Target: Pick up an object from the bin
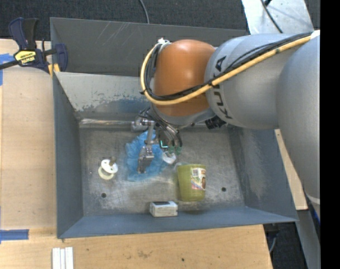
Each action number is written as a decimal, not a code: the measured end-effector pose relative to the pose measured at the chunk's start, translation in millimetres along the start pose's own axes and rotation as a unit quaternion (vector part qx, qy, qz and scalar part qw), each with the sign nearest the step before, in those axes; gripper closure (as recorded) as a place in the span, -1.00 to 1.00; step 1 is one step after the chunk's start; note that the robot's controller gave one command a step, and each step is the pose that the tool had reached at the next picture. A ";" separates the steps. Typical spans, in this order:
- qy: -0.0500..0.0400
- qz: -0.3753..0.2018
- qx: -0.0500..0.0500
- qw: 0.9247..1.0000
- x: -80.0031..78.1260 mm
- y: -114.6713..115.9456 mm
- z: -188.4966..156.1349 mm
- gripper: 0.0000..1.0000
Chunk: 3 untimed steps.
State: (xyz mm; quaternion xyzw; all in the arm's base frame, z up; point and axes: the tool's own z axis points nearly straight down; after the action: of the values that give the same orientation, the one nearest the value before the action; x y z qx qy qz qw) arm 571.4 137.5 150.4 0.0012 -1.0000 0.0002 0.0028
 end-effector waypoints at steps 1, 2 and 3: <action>-0.004 0.001 -0.001 1.000 -1.9 -0.3 -4.6 -1.00; -0.008 0.014 -0.002 1.000 -25.3 -16.7 37.0 -1.00; -0.002 -0.033 -0.002 0.999 -26.1 -31.7 68.0 -1.00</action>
Offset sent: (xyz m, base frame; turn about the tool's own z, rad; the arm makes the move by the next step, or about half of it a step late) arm 0.0384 -0.0334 -0.0804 0.0542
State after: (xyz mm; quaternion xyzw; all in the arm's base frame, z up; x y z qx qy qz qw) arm 597.2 105.8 82.2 0.0346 -0.9994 -0.0015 0.0004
